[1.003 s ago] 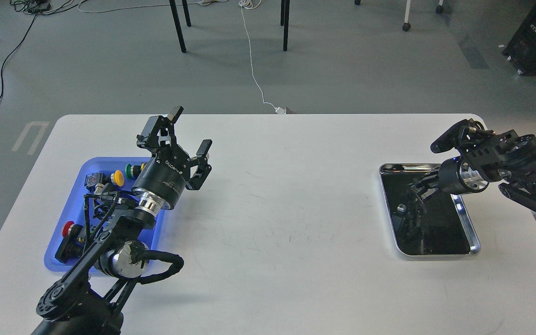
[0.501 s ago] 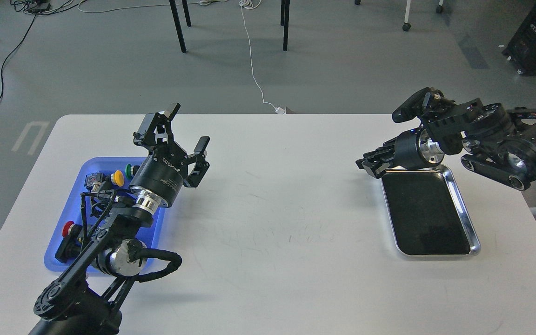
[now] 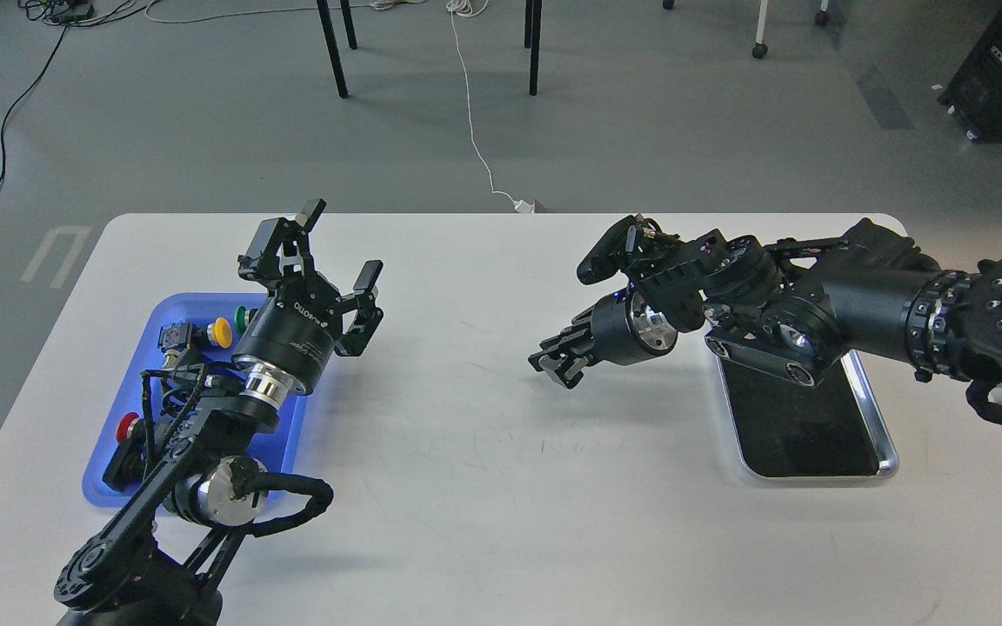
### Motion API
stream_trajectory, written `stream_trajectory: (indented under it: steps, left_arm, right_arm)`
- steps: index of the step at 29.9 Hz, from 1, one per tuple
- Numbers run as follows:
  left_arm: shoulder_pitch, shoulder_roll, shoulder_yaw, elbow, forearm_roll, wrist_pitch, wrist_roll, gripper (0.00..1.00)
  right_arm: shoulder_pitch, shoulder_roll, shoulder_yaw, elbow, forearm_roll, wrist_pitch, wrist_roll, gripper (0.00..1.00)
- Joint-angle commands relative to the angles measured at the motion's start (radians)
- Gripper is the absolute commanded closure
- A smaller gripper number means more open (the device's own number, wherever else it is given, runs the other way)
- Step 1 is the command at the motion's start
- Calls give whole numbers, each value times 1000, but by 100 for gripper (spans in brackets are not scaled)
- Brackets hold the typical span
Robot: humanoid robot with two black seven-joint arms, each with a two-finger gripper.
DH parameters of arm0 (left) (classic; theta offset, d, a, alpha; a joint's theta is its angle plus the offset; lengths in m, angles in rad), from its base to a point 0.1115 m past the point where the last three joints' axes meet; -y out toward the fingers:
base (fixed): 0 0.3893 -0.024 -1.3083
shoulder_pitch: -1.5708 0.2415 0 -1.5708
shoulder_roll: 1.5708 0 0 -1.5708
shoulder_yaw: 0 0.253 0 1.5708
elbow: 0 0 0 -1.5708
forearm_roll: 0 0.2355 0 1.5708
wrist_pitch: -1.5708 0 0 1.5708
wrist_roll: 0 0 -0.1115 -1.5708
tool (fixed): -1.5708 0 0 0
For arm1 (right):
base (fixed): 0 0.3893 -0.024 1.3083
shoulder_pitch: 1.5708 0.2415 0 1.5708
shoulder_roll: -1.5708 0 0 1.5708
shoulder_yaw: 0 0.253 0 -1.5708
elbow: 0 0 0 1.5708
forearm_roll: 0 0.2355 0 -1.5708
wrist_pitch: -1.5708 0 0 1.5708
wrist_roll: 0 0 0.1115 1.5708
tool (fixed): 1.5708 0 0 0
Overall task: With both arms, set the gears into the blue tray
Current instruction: 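Carry the second gear with the right gripper to the table center, release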
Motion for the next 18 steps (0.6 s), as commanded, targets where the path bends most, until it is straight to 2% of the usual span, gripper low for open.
stream_trajectory:
  steps: [1,13,16,18]
  left_arm:
    - [2,1,0,0,0,0,0,2]
    - [5,1,0,0,0,0,0,2]
    - [5,3,0,0,0,0,0,2]
    - [5,3,0,0,0,0,0,2]
  right_arm:
    - [-15,33,-21,-1,0,-15,0,79]
    - [-44,58,-29,2,0,-41,0,78]
    - [-44,58,-28,0,0,-43,0,69]
    - [-44,58,-26,-3,0,-52,0,56]
